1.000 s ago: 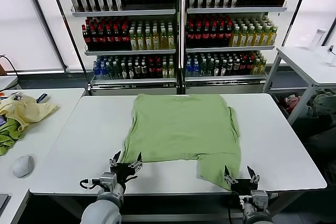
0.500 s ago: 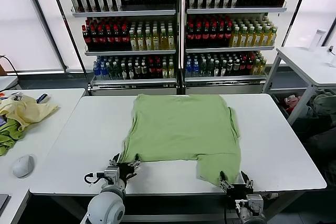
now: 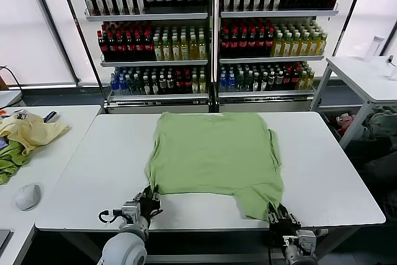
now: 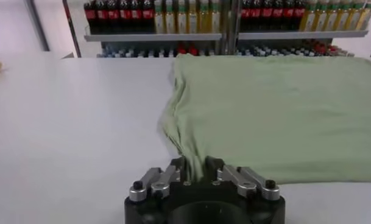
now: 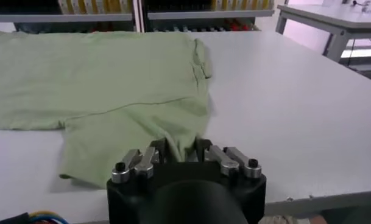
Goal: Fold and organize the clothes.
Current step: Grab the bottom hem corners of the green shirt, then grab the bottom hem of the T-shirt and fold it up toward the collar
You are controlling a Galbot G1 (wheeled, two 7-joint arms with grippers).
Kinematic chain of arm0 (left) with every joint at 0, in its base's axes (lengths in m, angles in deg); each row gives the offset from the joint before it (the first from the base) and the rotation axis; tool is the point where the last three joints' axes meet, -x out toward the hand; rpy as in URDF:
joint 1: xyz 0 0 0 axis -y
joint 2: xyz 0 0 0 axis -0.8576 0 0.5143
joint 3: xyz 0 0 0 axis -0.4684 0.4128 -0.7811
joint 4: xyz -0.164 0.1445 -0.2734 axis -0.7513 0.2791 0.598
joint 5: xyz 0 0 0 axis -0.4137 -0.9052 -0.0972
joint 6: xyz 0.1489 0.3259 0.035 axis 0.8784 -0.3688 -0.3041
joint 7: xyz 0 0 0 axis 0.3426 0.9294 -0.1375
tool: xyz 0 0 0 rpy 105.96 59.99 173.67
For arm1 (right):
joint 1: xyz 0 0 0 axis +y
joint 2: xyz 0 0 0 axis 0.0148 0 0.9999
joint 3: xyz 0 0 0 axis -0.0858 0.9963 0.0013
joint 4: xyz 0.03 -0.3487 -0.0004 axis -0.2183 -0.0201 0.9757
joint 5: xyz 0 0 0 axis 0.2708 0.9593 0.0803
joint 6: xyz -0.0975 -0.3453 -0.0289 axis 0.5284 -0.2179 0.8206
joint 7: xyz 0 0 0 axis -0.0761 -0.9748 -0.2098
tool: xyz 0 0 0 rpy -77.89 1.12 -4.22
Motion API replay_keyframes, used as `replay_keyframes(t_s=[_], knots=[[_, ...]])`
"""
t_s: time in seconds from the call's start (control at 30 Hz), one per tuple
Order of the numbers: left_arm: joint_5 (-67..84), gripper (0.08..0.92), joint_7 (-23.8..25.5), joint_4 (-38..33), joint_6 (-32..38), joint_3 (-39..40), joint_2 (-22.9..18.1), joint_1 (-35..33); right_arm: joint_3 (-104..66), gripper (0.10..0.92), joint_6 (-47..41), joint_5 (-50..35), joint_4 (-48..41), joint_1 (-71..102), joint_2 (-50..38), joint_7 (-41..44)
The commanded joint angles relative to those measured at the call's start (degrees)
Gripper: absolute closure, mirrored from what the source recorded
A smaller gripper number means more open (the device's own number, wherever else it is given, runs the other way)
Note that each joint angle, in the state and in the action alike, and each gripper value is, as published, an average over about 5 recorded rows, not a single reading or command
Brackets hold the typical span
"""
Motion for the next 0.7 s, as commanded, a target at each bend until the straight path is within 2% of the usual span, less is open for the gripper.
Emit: replay_keyframes(t_s=[0.03,0.13,0.27,0.5,0.7], knots=[[0.8,0.812,0.1,-4.6,1.6,-1.0,0.8,-3.4,-0.4,0.79,2.7,-0.8,2.6,0.9,-0.3,2.1],[0.8,0.862,0.4,-7.4,2.3,-2.1,1.9,-4.6,-1.4,0.846,4.8,0.4,5.1,1.2,-1.2,3.2],[1.1,0.869,0.8,-10.5,2.8,-3.3,3.5,-5.4,-3.4,0.898,7.3,0.3,7.6,0.5,-2.8,4.2],[2.7,0.869,1.6,-12.3,3.2,-3.8,7.0,-3.3,-5.0,0.904,10.1,-0.4,6.7,-4.5,-4.4,5.1],[3.4,0.869,1.7,-8.1,4.2,-0.9,8.3,1.1,-3.9,0.904,10.4,-1.6,1.6,-12.3,-5.4,4.9]])
